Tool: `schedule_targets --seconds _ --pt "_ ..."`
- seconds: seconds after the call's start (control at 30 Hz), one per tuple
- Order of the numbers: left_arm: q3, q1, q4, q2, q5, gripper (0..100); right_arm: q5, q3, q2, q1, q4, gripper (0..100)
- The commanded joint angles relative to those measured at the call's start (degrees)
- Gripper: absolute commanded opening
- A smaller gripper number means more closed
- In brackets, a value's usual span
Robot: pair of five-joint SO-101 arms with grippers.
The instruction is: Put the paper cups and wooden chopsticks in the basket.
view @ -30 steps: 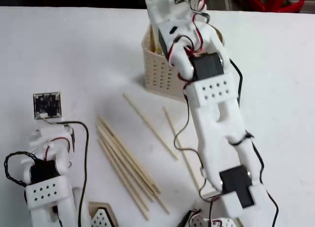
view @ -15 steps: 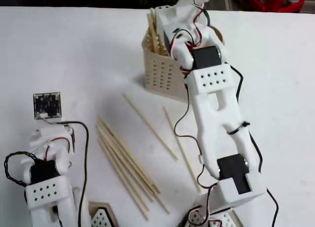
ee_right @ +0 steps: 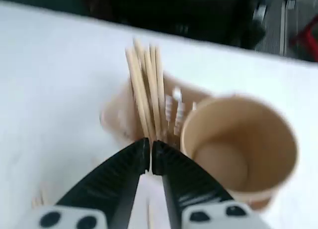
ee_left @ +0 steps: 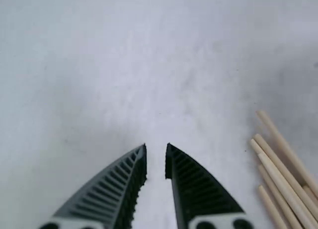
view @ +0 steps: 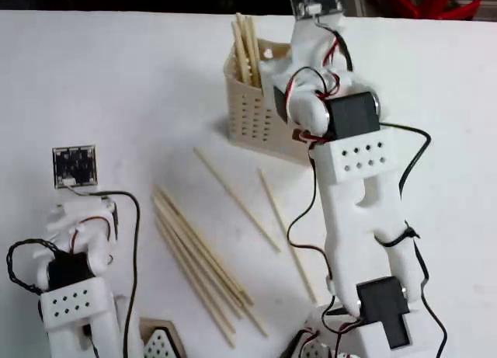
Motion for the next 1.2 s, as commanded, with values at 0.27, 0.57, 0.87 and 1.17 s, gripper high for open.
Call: schedule_targets --seconds 0.27,0.57,0.87,1.17 --pt "-0.4 -0.1 -1.5 -0.9 -0.4 8 6.5 4.2 -2.9 -8.8 20.5 2.0" --pt "-0.4 -0.2 -1.5 -0.9 -0.4 8 7.1 28.7 -2.9 -11.0 11.5 15.0" --pt "-0.4 -0.2 -1.5 -0.9 -0.4 8 13.8 52.1 -2.4 -11.4 -9.1 23.4" --pt "-0.4 -0.2 -1.5 -0.9 -0.4 8 13.5 56.2 0.4 -11.6 -13.6 36.9"
